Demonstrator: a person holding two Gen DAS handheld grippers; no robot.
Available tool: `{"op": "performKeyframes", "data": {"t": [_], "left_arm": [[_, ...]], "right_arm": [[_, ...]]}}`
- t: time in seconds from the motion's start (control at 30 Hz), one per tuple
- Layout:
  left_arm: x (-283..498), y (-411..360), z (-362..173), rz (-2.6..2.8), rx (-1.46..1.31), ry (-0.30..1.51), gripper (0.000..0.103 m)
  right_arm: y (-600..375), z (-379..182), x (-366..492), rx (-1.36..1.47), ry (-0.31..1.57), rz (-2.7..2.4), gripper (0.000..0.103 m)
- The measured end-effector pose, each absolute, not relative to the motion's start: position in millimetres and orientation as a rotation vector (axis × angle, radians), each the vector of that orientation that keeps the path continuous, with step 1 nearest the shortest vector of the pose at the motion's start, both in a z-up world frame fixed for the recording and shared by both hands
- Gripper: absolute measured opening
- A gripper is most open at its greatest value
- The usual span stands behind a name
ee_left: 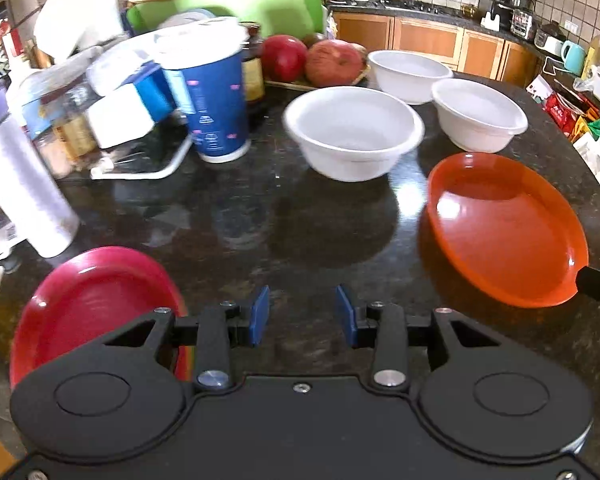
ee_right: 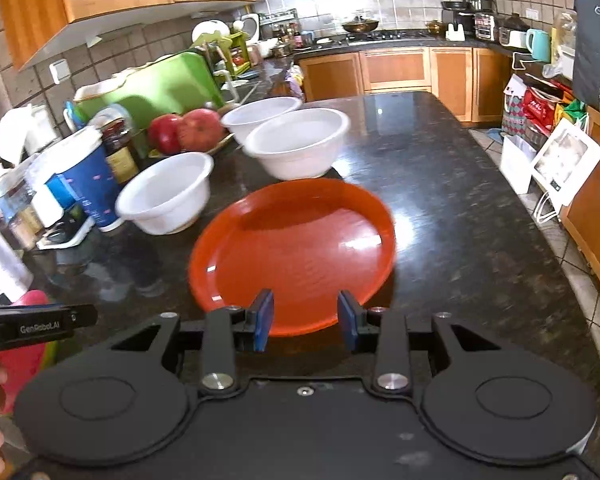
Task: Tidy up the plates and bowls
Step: 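Move both open grippers to the rim of the orange plate, then close both grippers on the rim of the orange plate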
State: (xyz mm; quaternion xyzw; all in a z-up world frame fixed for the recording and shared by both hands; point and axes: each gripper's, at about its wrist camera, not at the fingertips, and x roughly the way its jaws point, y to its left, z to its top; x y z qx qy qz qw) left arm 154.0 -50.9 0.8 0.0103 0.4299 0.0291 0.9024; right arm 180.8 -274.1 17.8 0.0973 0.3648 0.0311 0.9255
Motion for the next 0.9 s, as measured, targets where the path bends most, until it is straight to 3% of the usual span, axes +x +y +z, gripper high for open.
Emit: {"op": "performKeyframes", "data": {"t": [0.9], "left_arm": [[221,-116,-19,0.055,0.065,0.909,0.046]], "right_arm": [[-328,-6,273,0.199,0.836,0.094,0.039]]}}
